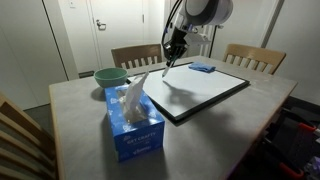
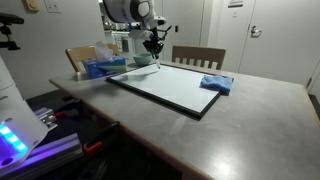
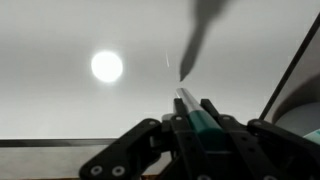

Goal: Get the marker from the mint-green bowl and use it to draw on the whiteboard

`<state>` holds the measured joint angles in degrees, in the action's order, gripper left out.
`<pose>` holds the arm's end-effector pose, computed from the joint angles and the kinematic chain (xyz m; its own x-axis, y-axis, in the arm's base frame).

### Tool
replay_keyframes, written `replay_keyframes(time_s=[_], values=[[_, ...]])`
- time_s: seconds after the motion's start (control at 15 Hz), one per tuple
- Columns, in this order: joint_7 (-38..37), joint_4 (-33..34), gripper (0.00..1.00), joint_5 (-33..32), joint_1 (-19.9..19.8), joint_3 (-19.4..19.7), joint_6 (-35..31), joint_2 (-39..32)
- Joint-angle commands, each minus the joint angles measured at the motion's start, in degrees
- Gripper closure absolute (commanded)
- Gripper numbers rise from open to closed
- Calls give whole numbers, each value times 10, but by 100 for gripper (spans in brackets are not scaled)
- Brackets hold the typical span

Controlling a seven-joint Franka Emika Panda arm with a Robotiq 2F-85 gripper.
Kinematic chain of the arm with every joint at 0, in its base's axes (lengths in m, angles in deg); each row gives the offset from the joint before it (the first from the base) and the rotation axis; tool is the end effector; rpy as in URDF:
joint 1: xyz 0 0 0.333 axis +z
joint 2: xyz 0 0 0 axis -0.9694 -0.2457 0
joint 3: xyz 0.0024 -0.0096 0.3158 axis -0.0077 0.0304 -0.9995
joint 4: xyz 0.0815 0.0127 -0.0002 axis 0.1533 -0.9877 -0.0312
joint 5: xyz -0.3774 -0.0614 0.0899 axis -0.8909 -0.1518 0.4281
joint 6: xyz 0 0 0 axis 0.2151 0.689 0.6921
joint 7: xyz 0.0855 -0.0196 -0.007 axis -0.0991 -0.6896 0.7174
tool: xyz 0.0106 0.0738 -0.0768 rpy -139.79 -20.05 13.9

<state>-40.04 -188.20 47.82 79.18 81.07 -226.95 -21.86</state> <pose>0.5954 0.0718 0.2418 0.9403 0.0345 0.3387 0.0533 -0.9975 -0.0464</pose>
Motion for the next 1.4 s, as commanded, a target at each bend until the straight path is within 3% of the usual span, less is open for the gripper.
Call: replay_keyframes(time_s=[0.0, 0.93, 1.33], values=[[13, -2, 95, 2, -1, 3, -37, -9], [21, 17, 95, 10, -13, -10, -54, -47], [30, 24, 95, 22, -40, -41, -37, -49]])
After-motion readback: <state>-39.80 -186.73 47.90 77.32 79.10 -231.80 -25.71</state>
